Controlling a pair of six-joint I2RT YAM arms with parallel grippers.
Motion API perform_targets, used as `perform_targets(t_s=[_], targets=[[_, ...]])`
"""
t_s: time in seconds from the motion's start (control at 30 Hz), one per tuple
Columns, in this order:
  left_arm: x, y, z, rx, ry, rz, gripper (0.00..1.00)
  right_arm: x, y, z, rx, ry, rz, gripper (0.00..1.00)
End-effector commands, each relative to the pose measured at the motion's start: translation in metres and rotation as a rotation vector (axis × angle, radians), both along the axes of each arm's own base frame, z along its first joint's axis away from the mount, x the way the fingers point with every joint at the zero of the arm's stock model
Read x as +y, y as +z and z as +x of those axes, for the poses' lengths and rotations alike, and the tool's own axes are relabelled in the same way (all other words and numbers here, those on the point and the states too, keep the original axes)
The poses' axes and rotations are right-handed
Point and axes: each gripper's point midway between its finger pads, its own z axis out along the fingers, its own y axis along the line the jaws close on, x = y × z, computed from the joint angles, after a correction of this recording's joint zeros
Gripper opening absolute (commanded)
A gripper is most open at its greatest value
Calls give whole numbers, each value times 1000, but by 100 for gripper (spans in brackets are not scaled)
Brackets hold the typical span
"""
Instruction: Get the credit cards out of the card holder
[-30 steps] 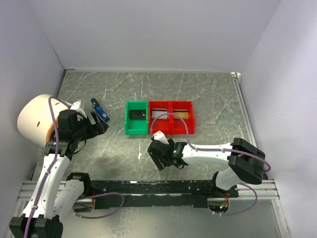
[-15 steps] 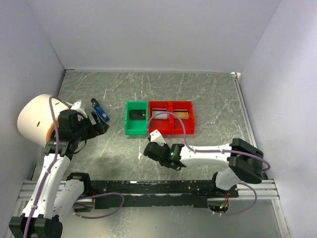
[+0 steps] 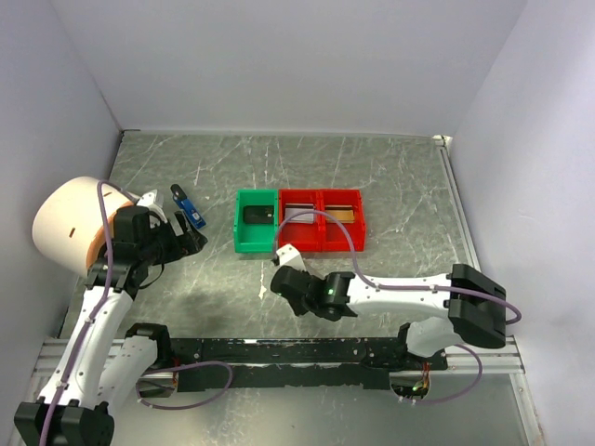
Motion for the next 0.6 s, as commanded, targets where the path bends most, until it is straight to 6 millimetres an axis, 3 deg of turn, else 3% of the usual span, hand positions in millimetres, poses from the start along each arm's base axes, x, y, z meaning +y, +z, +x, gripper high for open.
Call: perform_targets(t_s=[0.0,0.23,0.33,0.43,0.47,0.5,0.57], targets=[[-2,8,-2,-21,6,11,95,19,18,-10,42,13,137,4],[-2,8,-2,-20,8,12,95,35,34,-29,124,58,282,4],[-2,8,-2,-16,8,16,95,20,28,-20,81,20,207,6],[-2,7,-2,-16,8,16,95,-4,21,3,-19,-83,65,27],[-3,7,-2,-16,8,15,95,-8,23,12,-60,-109,19,45],[-3,7,-2,-16,7,16,95,-11,23,19,-96,-121,-25,55],[-3,7,-2,-13,6,16,95,-13,24,34,-152,-128,-95,62]])
